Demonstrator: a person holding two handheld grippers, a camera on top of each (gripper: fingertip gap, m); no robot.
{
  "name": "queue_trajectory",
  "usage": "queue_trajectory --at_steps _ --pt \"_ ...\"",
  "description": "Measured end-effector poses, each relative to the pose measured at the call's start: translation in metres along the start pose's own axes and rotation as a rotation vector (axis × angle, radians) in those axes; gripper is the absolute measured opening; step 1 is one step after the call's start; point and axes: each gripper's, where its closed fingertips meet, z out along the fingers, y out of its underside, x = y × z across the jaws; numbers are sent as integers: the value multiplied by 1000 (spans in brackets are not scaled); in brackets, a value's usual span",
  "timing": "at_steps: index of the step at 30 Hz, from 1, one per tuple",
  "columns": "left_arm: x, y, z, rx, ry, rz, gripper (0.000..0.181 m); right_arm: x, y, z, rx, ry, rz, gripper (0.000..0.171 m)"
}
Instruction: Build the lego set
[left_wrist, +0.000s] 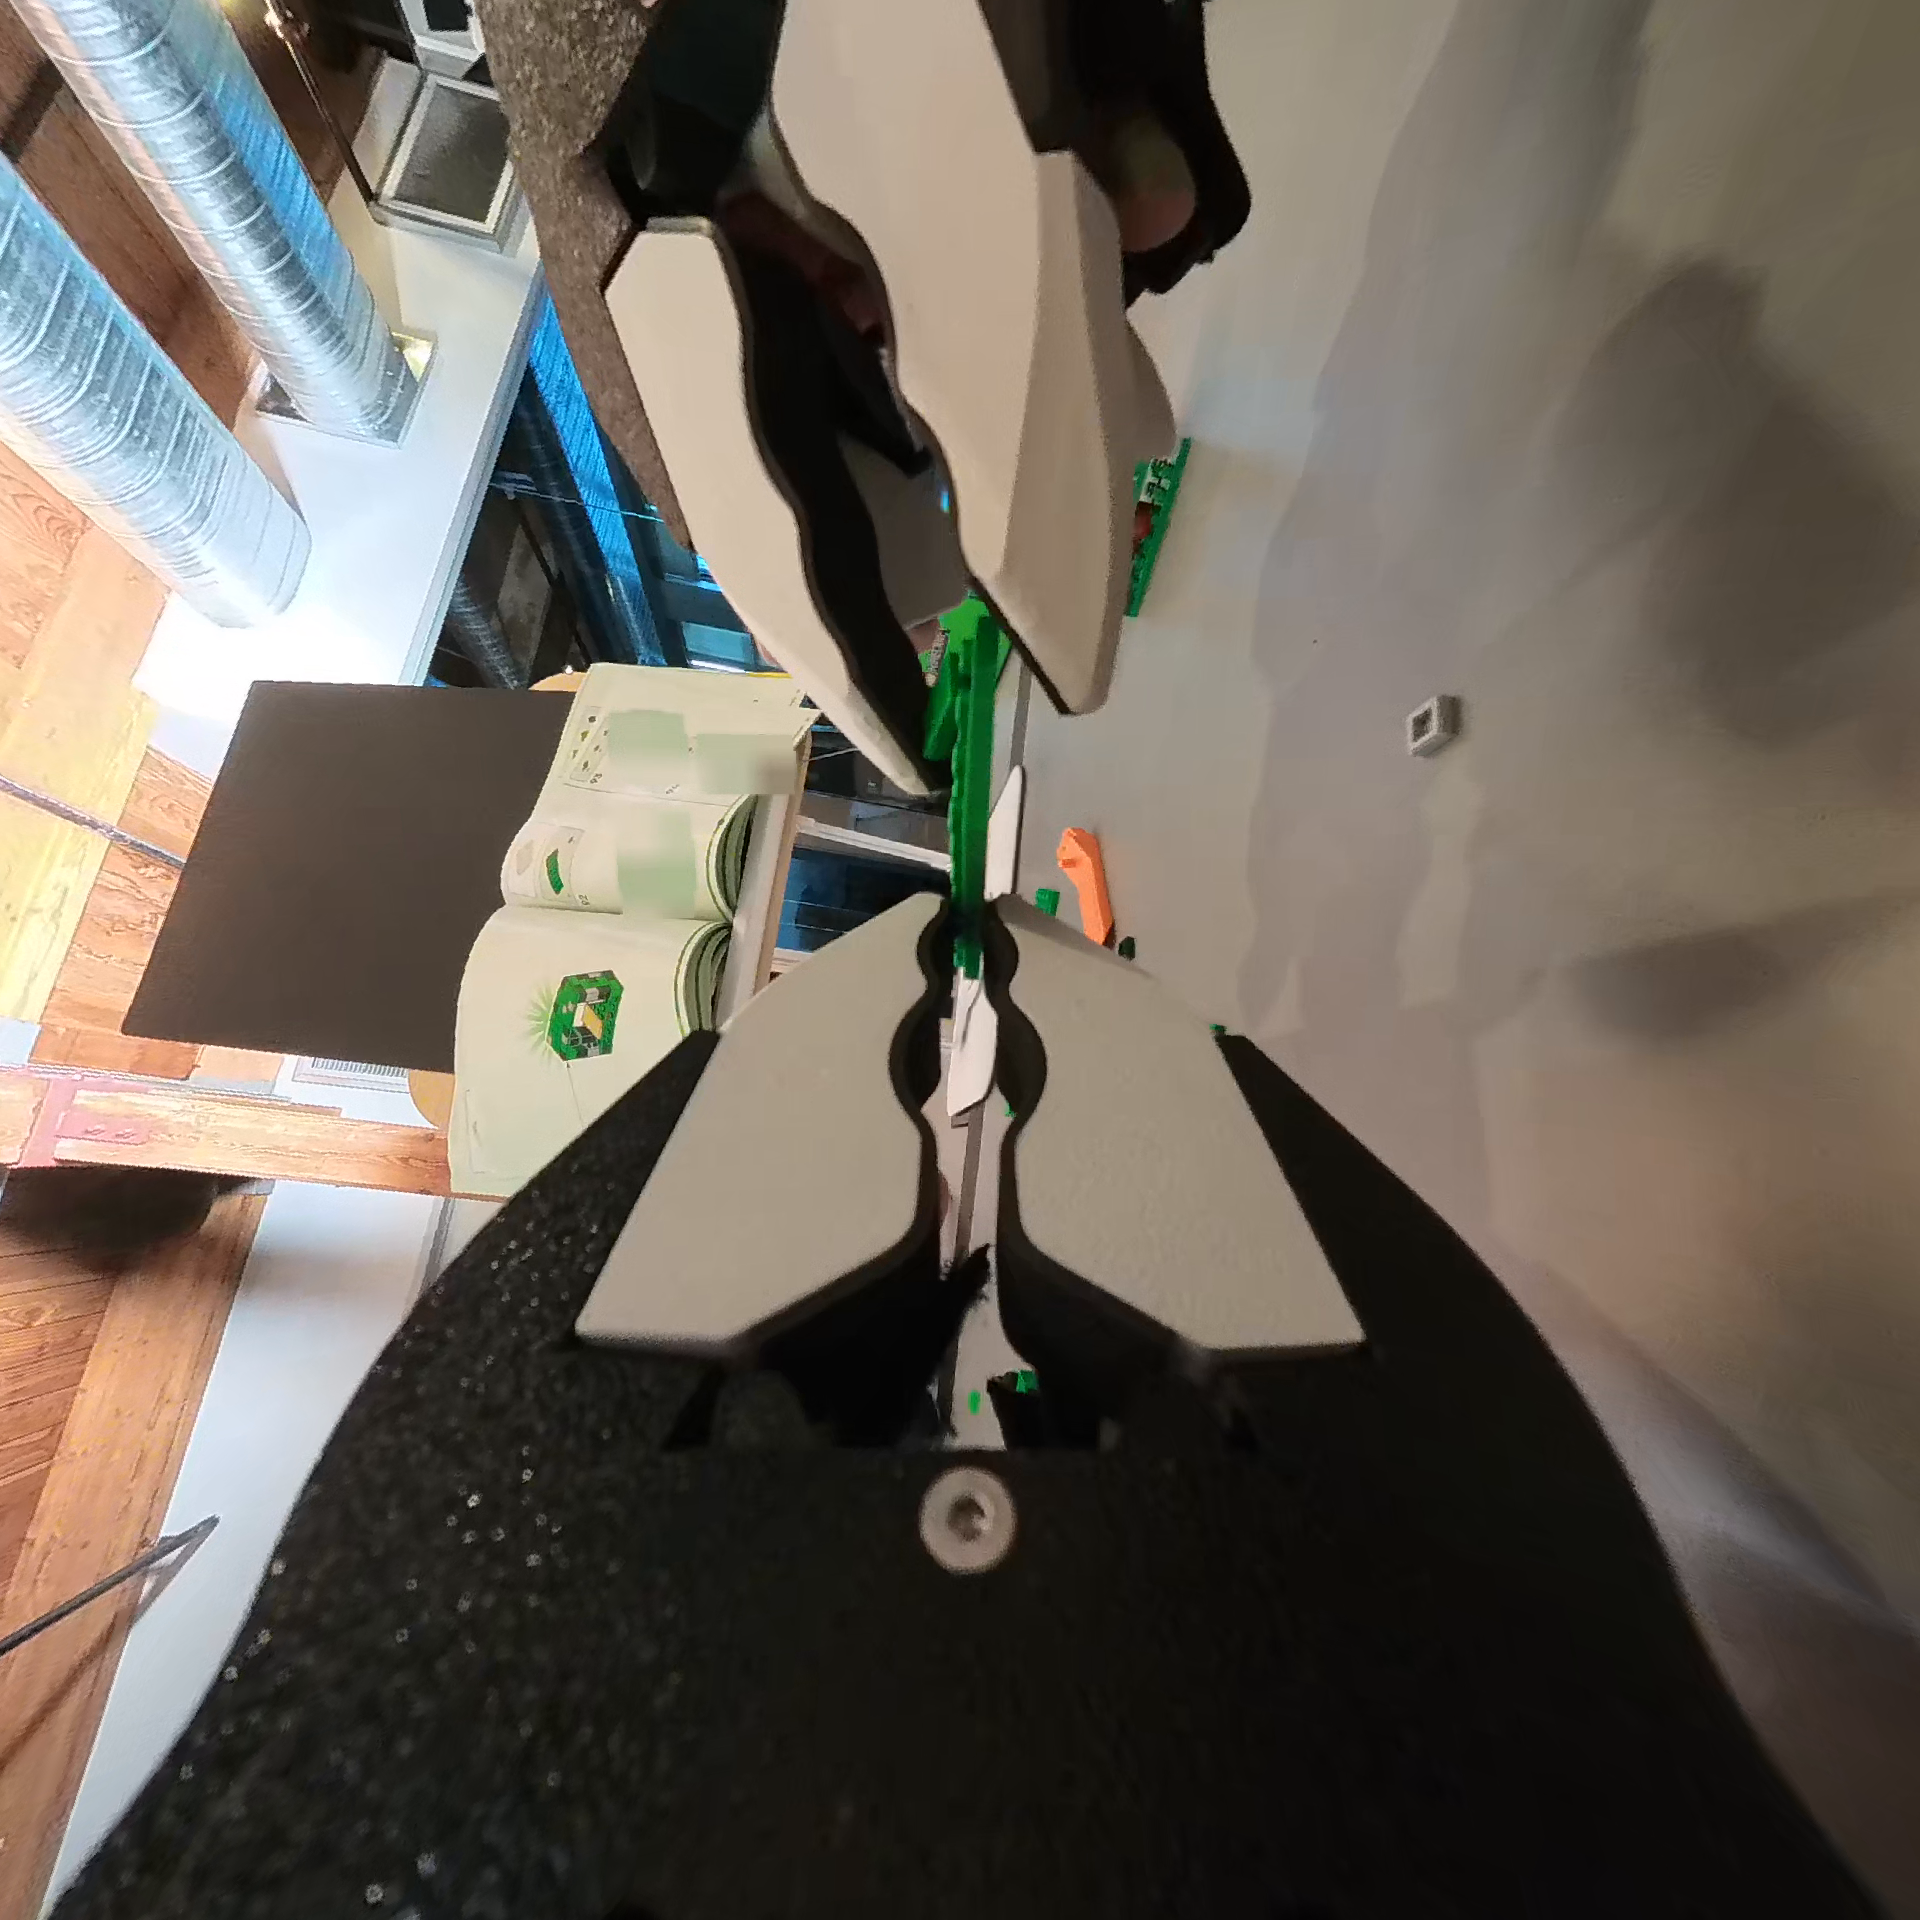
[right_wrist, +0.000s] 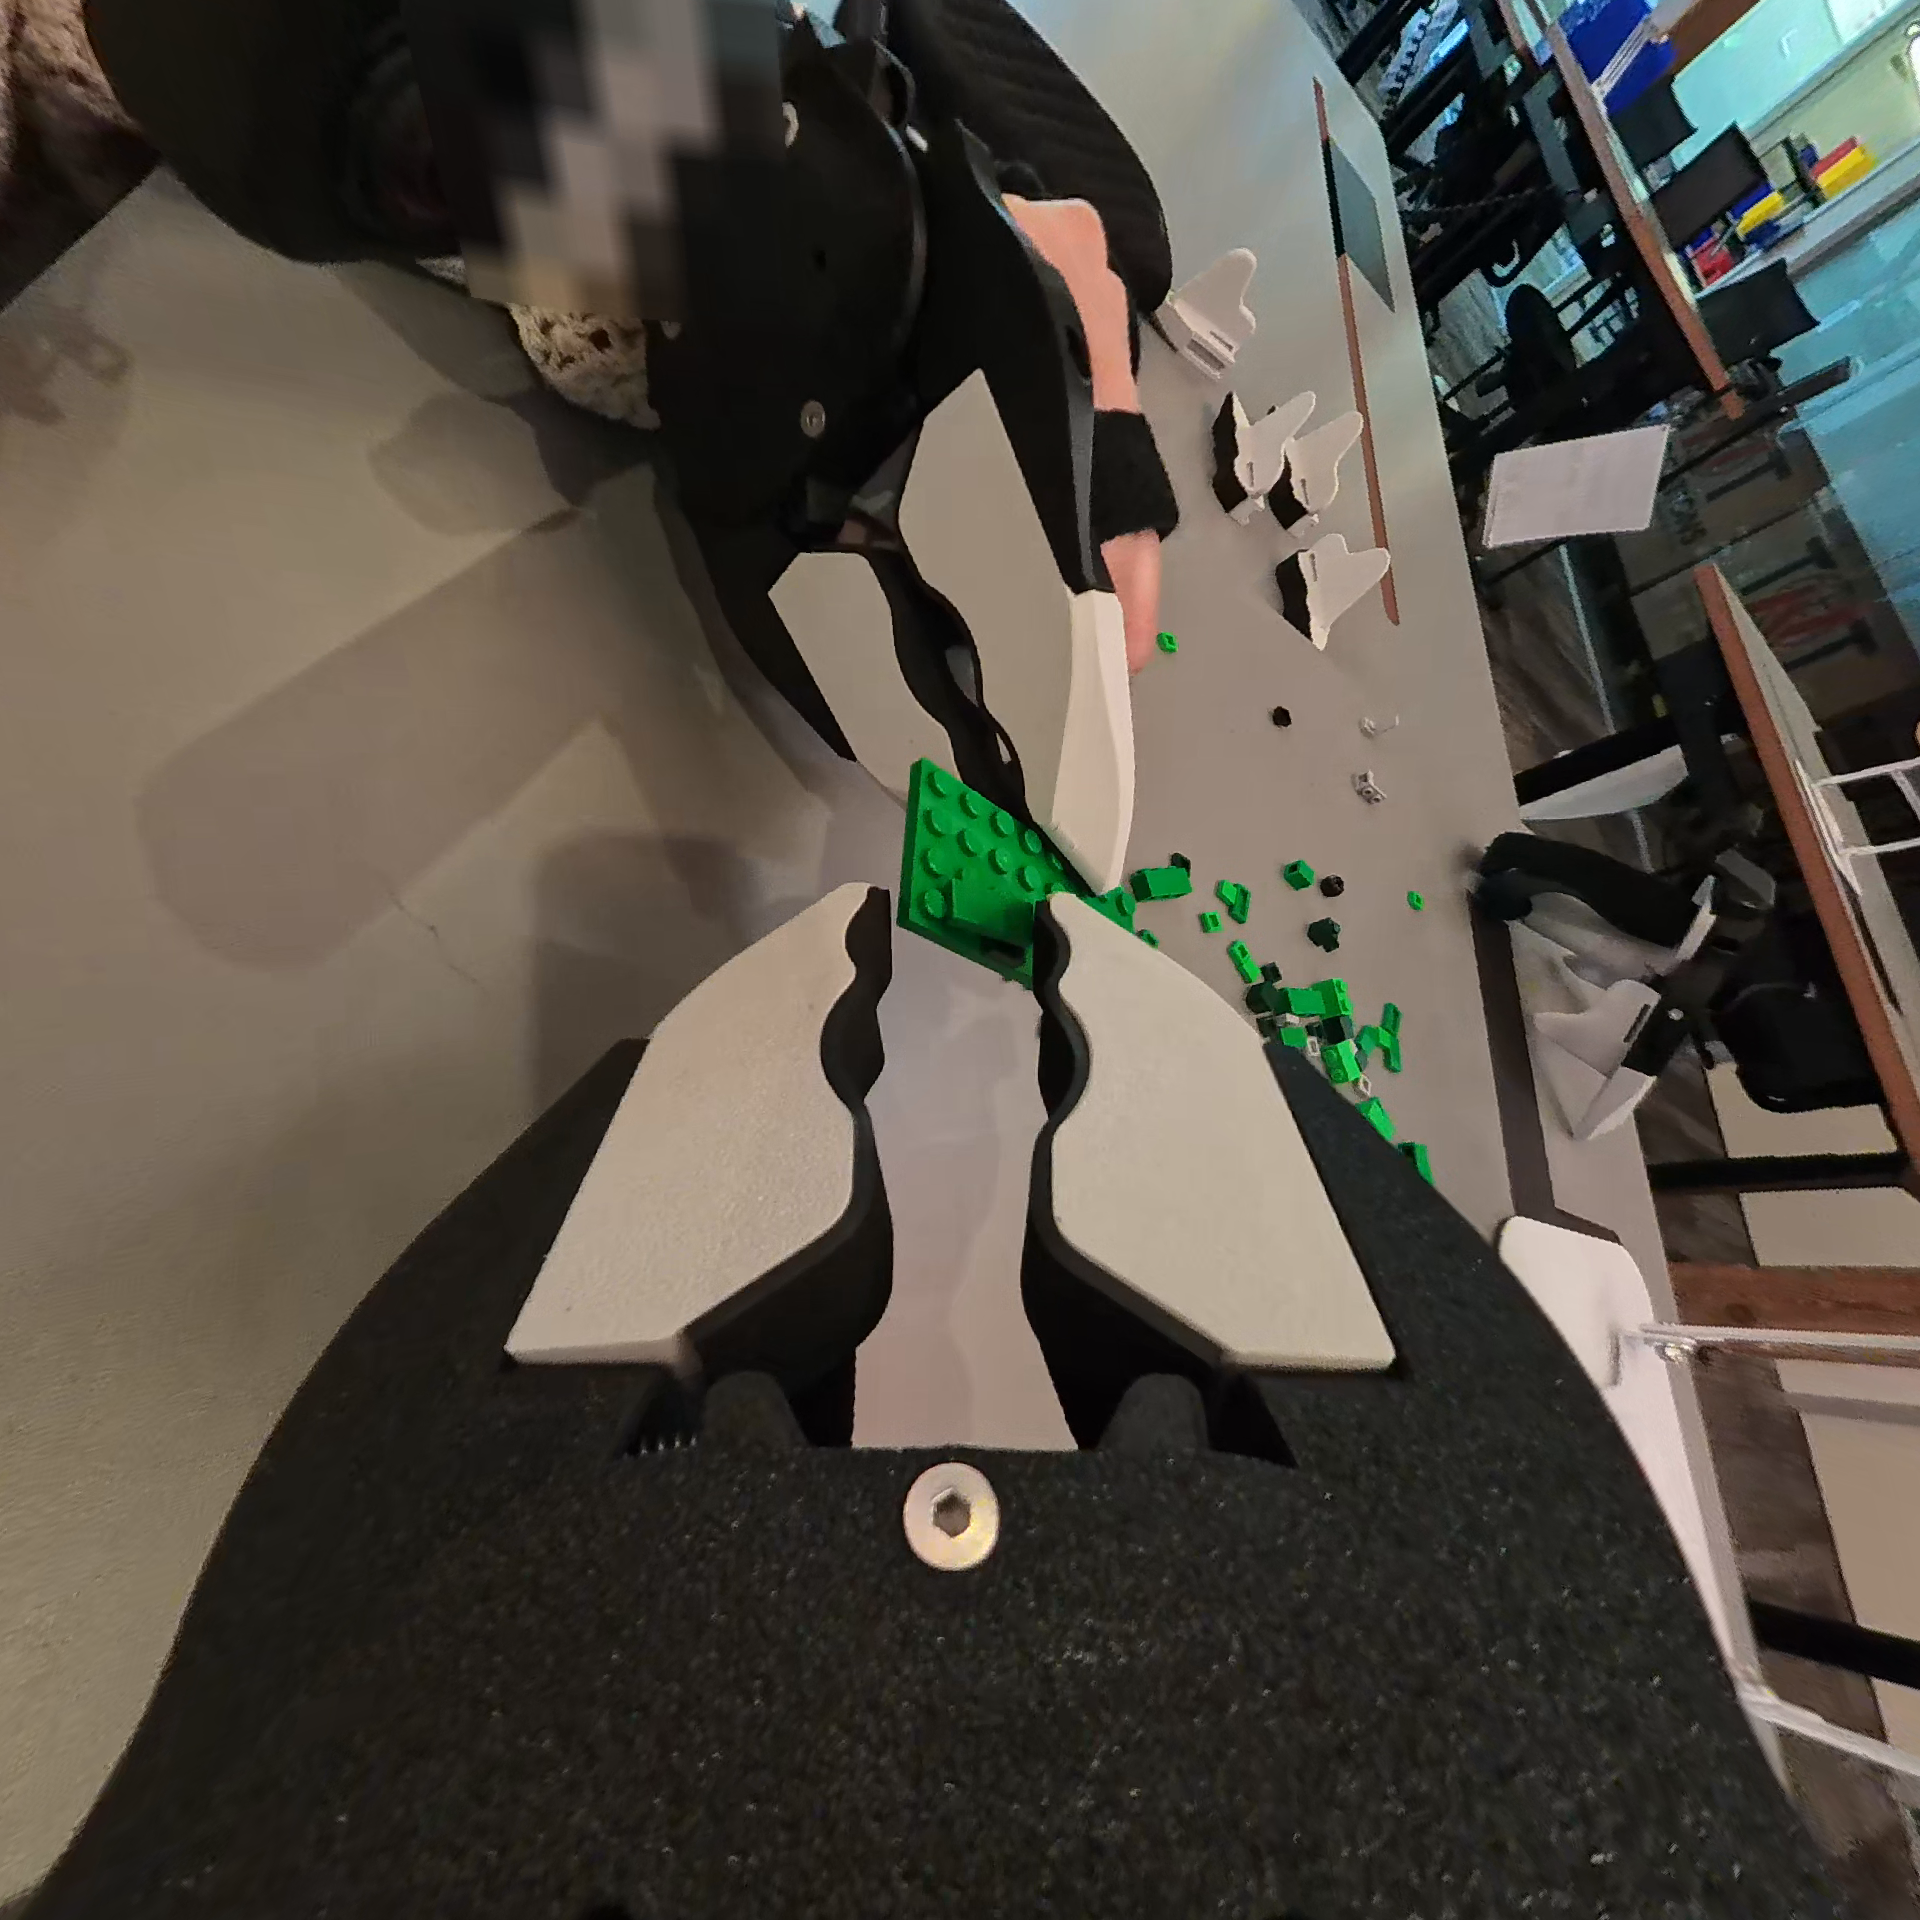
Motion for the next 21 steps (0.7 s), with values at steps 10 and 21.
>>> queue_trajectory --at_steps 10,21 --pt "-3 0 -1 -1 -22 21 4 2 -8 -7 86 -62 182 31" --pt "-3 -1 -1 -2 -29 64 4 -1 -6 -10 61 -163 325 22"
